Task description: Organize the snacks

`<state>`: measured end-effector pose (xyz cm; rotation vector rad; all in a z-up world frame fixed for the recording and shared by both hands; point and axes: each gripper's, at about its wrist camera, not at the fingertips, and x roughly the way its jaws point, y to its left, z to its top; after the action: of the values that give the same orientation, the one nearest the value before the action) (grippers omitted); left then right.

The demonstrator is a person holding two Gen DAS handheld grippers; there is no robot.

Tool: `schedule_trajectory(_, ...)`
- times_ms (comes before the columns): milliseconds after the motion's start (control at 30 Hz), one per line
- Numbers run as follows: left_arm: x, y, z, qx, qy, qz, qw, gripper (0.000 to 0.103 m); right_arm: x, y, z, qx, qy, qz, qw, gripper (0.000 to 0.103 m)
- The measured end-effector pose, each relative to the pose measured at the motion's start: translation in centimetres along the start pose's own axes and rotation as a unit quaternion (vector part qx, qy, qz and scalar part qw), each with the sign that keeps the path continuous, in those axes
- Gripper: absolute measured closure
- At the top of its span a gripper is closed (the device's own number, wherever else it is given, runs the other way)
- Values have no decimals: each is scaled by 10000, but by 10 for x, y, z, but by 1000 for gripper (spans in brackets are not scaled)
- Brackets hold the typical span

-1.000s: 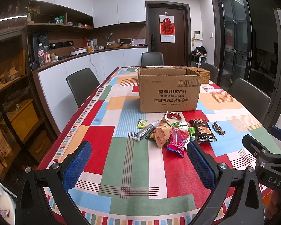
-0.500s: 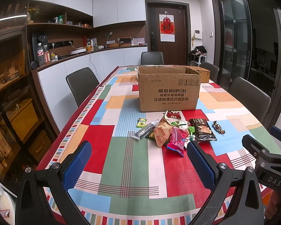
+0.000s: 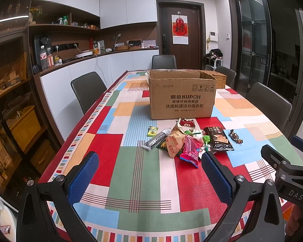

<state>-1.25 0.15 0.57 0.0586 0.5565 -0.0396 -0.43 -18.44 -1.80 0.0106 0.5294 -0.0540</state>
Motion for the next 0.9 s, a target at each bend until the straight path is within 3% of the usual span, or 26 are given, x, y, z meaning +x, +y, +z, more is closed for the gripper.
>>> schedule_trajectory(467, 6, -1, -4, 25, 56, 2, 10000, 0, 8, 1, -6, -13, 103, 21, 9999, 0)
schedule_trajectory(900, 39, -8, 5, 168, 345, -189, 9991, 0, 38, 1, 1, -80, 529, 156, 9984, 1)
